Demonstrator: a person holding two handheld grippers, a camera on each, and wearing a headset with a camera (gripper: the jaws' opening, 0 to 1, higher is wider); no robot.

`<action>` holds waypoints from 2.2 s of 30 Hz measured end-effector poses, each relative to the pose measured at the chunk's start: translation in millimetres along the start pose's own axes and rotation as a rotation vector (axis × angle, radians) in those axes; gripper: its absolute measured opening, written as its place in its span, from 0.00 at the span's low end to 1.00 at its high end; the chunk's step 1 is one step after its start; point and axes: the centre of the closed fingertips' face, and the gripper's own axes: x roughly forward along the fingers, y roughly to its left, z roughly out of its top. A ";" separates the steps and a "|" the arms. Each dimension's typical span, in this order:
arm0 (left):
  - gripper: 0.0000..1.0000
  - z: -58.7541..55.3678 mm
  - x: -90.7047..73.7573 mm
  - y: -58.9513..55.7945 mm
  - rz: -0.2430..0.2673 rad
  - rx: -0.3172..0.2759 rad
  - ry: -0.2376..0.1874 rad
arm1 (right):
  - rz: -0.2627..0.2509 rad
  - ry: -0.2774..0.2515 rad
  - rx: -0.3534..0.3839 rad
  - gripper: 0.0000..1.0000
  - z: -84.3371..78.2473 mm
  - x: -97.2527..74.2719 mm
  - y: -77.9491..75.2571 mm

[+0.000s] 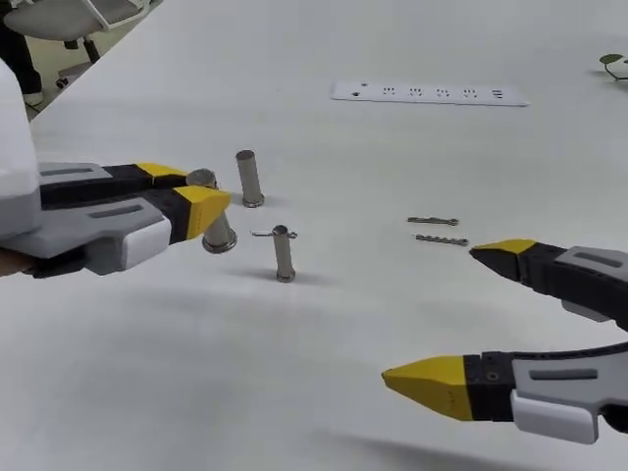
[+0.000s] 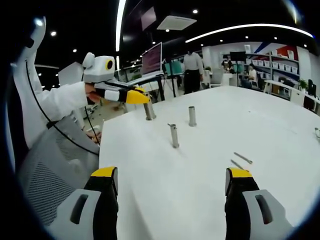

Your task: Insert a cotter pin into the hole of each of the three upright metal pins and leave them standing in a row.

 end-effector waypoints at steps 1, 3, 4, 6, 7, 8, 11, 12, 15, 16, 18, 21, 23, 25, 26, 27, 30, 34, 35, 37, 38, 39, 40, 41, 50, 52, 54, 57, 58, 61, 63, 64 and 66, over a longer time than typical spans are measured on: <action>0.09 -0.3 0.4 -1.8 -0.002 0.002 0.000 | 0.002 0.001 -0.001 0.87 0.0 0.2 0.6; 0.09 0.1 0.8 -9.7 -0.010 -0.002 -0.001 | 0.001 0.003 -0.002 0.87 -0.3 0.3 0.4; 0.09 0.3 1.4 -12.7 -0.016 -0.005 -0.002 | 0.001 0.002 -0.002 0.87 -0.2 0.2 0.1; 0.09 0.7 2.5 -16.9 -0.024 -0.005 -0.006 | 0.001 0.000 0.000 0.87 0.5 0.1 0.0; 0.09 0.7 3.2 -18.8 -0.027 -0.009 -0.006 | -0.001 0.000 -0.001 0.87 0.7 0.1 -0.3; 0.09 0.6 4.3 -21.9 -0.032 -0.009 -0.005 | -0.001 0.002 -0.002 0.87 0.6 0.1 -0.5; 0.09 -0.8 6.5 -28.8 -0.044 0.002 0.004 | -0.003 0.001 -0.003 0.87 0.6 -0.5 -0.9; 0.09 -2.0 7.8 -31.1 -0.048 -0.005 0.008 | -0.003 0.000 -0.001 0.87 0.5 -0.5 -1.7; 0.09 -4.2 10.3 -37.6 -0.064 -0.005 0.012 | -0.006 0.003 -0.002 0.87 -0.8 -1.2 -1.6; 0.09 -4.9 11.1 -39.0 -0.066 -0.008 0.013 | -0.007 0.004 -0.002 0.87 -0.9 -1.5 -1.8; 0.09 -8.4 13.3 -40.1 -0.067 -0.011 0.018 | -0.008 0.003 0.001 0.87 -0.8 -2.2 -1.7; 0.09 -14.1 16.7 -40.5 -0.061 -0.010 0.027 | -0.010 0.004 0.001 0.87 -1.0 -3.2 -1.6; 0.09 -17.1 18.8 -41.4 -0.059 -0.011 0.032 | -0.009 0.006 0.005 0.87 -1.4 -3.4 -1.6; 0.09 -19.0 19.9 -43.1 -0.063 -0.014 0.035 | -0.009 0.006 0.008 0.87 -1.6 -3.2 -1.4; 0.09 -20.1 20.7 -44.1 -0.063 -0.021 0.037 | -0.010 0.006 0.006 0.87 -1.7 -3.1 -1.5; 0.09 -20.9 21.3 -44.7 -0.062 -0.025 0.039 | -0.010 0.007 0.005 0.87 -1.9 -3.0 -1.4; 0.09 -24.2 24.4 -47.1 -0.060 -0.029 0.049 | -0.009 0.007 0.008 0.87 -2.0 -2.5 -1.2; 0.09 -29.9 28.4 -49.5 -0.060 -0.039 0.062 | -0.007 0.008 0.006 0.87 -2.2 -2.5 -0.6; 0.09 -30.9 29.1 -50.4 -0.060 -0.038 0.065 | -0.007 0.008 0.007 0.87 -2.4 -2.7 -0.4; 0.09 -34.4 31.0 -51.6 -0.063 -0.039 0.077 | -0.007 0.008 0.007 0.87 -2.4 -2.7 -0.6; 0.09 -35.6 31.7 -51.7 -0.064 -0.039 0.079 | -0.007 0.008 0.007 0.87 -2.4 -2.7 -0.8; 0.09 -38.0 32.7 -51.3 -0.060 -0.049 0.086 | -0.007 0.008 0.008 0.87 -2.6 -2.9 -0.5; 0.09 -39.5 33.4 -50.8 -0.057 -0.054 0.090 | -0.007 0.008 0.008 0.87 -2.5 -2.8 -0.6; 0.09 -41.5 34.4 -50.3 -0.053 -0.055 0.094 | -0.007 0.008 0.008 0.87 -2.7 -3.1 -0.4; 0.09 -53.1 39.2 -45.9 -0.034 -0.056 0.124 | -0.008 0.010 0.013 0.86 -3.7 -2.7 -1.8; 0.09 -55.9 40.2 -44.7 -0.027 -0.067 0.133 | -0.006 0.013 0.013 0.86 -4.6 -2.2 -1.7; 0.09 -57.8 40.6 -43.9 -0.021 -0.066 0.137 | -0.006 0.015 0.014 0.86 -5.1 -2.1 -1.7; 0.09 -58.8 41.1 -43.6 -0.019 -0.068 0.135 | -0.005 0.016 0.015 0.86 -5.4 -2.4 -1.8; 0.09 -59.3 41.5 -43.4 -0.019 -0.070 0.135 | -0.004 0.016 0.015 0.86 -5.3 -2.2 -2.0; 0.09 -60.9 42.7 -42.6 -0.020 -0.078 0.137 | -0.005 0.017 0.015 0.86 -5.6 -2.3 -1.9; 0.09 -61.8 43.3 -41.6 -0.019 -0.114 0.137 | -0.007 0.019 0.014 0.86 -6.0 -2.3 -2.3; 0.09 -61.9 43.3 -41.2 -0.019 -0.110 0.137 | -0.007 0.020 0.014 0.85 -6.1 -2.1 -2.7; 0.09 -62.0 43.2 -41.5 -0.019 -0.100 0.137 | -0.006 0.021 0.012 0.85 -6.3 -2.2 -2.9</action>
